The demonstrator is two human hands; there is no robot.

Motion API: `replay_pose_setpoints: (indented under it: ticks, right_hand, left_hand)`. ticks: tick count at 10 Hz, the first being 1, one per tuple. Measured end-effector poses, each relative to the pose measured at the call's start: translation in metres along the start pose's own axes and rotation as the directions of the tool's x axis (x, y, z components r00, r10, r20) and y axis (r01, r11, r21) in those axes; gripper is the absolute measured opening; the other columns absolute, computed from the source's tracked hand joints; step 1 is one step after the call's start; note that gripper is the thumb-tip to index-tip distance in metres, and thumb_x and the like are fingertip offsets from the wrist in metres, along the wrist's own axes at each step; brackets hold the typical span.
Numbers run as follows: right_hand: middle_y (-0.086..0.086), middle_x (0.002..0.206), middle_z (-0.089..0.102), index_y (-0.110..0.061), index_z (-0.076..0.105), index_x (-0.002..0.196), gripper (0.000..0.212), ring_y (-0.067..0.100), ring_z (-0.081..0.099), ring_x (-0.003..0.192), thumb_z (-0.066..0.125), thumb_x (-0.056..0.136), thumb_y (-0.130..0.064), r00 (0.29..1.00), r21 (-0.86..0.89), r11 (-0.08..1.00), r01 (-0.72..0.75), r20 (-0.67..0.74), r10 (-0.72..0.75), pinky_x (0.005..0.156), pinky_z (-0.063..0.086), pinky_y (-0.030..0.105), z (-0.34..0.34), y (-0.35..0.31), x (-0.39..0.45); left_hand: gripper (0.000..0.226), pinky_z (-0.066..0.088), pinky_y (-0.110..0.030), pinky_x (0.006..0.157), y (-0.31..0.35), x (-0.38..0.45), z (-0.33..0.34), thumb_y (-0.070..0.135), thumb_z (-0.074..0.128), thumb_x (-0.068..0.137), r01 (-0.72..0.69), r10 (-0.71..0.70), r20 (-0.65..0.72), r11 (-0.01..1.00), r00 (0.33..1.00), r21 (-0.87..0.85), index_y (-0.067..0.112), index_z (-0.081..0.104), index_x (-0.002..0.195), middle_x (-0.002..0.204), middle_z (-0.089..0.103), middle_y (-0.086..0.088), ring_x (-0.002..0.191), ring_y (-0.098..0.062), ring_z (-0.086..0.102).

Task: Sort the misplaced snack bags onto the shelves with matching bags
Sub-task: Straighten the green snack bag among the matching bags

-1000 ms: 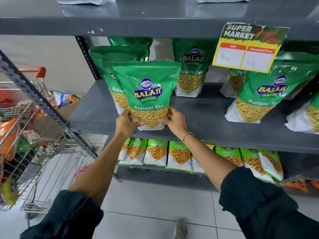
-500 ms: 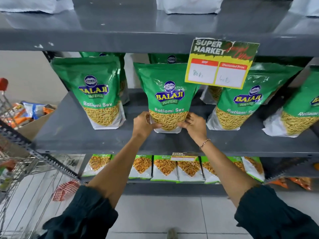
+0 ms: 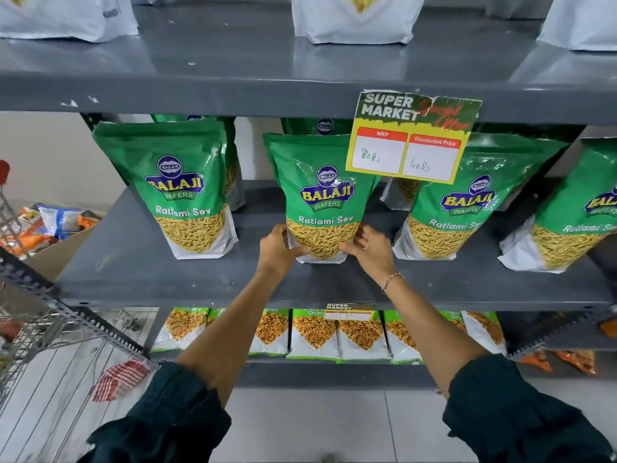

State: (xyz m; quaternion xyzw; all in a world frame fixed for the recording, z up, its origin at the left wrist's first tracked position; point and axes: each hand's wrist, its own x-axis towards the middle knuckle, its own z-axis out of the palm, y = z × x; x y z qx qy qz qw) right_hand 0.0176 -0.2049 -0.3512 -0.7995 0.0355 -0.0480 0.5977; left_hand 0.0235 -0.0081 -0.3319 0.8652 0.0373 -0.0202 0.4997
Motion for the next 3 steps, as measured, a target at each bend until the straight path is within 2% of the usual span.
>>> replay_pose_setpoints:
  ticks: [1, 2, 3]
  right_hand:
    - [0.014, 0.126, 0.060, -0.004, 0.047, 0.125, 0.055, 0.023, 0.058, 0.115, 0.070, 0.075, -0.007, 0.998, -0.052, 0.998, -0.017, 0.058, 0.020, 0.101, 0.046, 0.040, 0.000, -0.003, -0.006]
    - [0.010, 0.133, 0.055, -0.009, 0.038, 0.131, 0.062, 0.022, 0.052, 0.122, 0.068, 0.079, -0.023, 0.998, -0.198, 0.980, -0.001, 0.065, 0.014, 0.103, 0.042, 0.039, -0.002, -0.014, -0.017]
    - [0.006, 0.124, 0.057, -0.009, 0.036, 0.133, 0.061, 0.016, 0.052, 0.114, 0.065, 0.082, -0.027, 0.988, -0.194, 0.980, 0.048, -0.137, -0.076, 0.096, 0.043, 0.033, 0.002, -0.022, -0.058]
  left_hand:
    - [0.062, 0.045, -0.036, 0.083, 0.005, -0.009, 0.001, 0.023, 0.075, 0.075, 0.007, -0.009, 0.034, 0.998, 0.999, 0.055, 0.002, 0.046, 0.125, 0.119, 0.062, -0.019, 0.109, -0.034, 0.058]
    - [0.079, 0.043, -0.045, 0.097, 0.011, -0.019, 0.000, 0.024, 0.064, 0.085, 0.036, -0.036, 0.008, 0.996, 0.999, 0.079, 0.005, 0.018, 0.146, 0.139, 0.049, -0.021, 0.126, -0.039, 0.047]
    - [0.077, 0.030, -0.046, 0.111, 0.018, -0.038, -0.006, 0.029, 0.052, 0.092, -0.018, 0.020, -0.031, 0.997, 0.999, 0.070, 0.008, 0.004, 0.148, 0.156, 0.024, -0.015, 0.143, -0.034, 0.023]
